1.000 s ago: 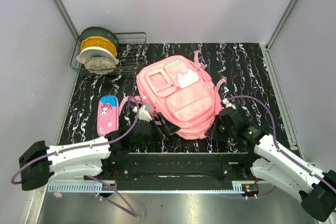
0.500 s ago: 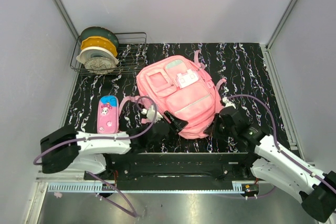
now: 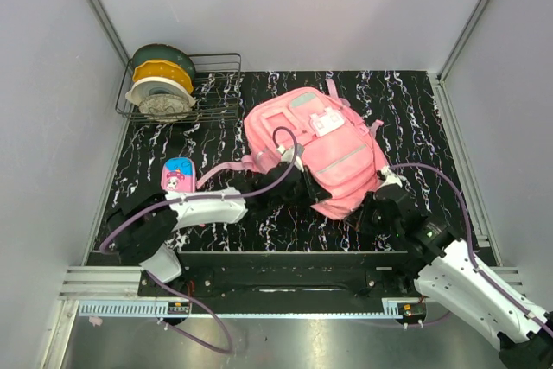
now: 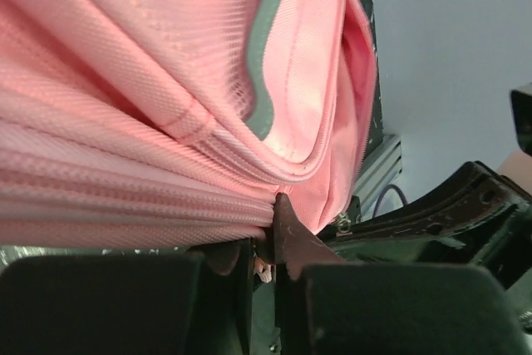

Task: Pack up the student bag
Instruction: Zip the student bag at the center of the board.

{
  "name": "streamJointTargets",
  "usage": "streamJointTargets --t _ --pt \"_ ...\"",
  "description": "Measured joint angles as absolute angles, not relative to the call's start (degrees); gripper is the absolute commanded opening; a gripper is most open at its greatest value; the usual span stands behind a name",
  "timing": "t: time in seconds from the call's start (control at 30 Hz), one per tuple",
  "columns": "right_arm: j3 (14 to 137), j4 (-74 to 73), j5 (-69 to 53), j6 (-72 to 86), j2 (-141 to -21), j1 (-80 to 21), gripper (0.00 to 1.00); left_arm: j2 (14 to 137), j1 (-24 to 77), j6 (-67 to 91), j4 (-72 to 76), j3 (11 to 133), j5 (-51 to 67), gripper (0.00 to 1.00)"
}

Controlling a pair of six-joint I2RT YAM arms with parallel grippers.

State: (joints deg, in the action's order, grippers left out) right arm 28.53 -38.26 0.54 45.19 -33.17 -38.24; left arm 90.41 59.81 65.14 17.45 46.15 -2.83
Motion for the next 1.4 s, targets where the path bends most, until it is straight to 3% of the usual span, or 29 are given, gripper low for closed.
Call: streamJointTargets --t 0.23,0.57,0.6,0.67,0.7,0.73,0.8,1.03,1.2,1.27,1.4 --pt "28.64 -37.15 -1.23 45.28 -34.72 -38.33 0.00 90.39 54.19 48.36 8.19 53.43 11.27 0.00" --pt "30.20 -28.62 -8.64 44.64 -42.26 -39.46 0.00 73.06 31.88 42.92 3.40 37.85 30.44 0.01" --pt "30.44 -27.83 -9.10 44.49 -43.09 -39.46 0.00 73.19 30.87 42.02 2.44 38.20 31.94 0.12" --pt "30.70 -26.30 -9.82 44.03 -44.73 -39.46 0.00 74.13 28.71 40.53 0.25 39.42 34.96 0.44" --pt "30.74 -25.61 -10.20 43.75 -45.58 -39.46 0.00 74.61 27.81 40.10 -0.51 40.05 36.03 0.70" --pt "30.81 -25.52 -10.15 43.35 -46.35 -39.46 0.00 74.78 26.81 39.72 -0.84 40.29 36.05 0.76" --pt "30.79 -26.61 -9.91 42.89 -47.68 -39.29 0.00 74.67 24.82 39.77 -0.34 40.36 35.70 0.99" --pt "29.85 -26.15 -8.93 44.29 -48.51 -39.33 0.00 62.76 28.25 49.91 4.40 32.75 25.85 0.99" --pt "29.65 -25.78 -7.38 45.54 -48.80 -40.16 0.00 50.11 45.89 64.53 6.31 23.35 7.29 0.99" --pt "29.65 -25.65 -6.33 46.02 -48.80 -40.86 0.00 49.12 53.78 70.61 5.82 21.26 -0.03 0.99" --pt "29.65 -25.50 -4.84 46.54 -48.80 -42.00 0.00 53.39 60.01 78.22 5.76 21.65 -9.32 0.99"
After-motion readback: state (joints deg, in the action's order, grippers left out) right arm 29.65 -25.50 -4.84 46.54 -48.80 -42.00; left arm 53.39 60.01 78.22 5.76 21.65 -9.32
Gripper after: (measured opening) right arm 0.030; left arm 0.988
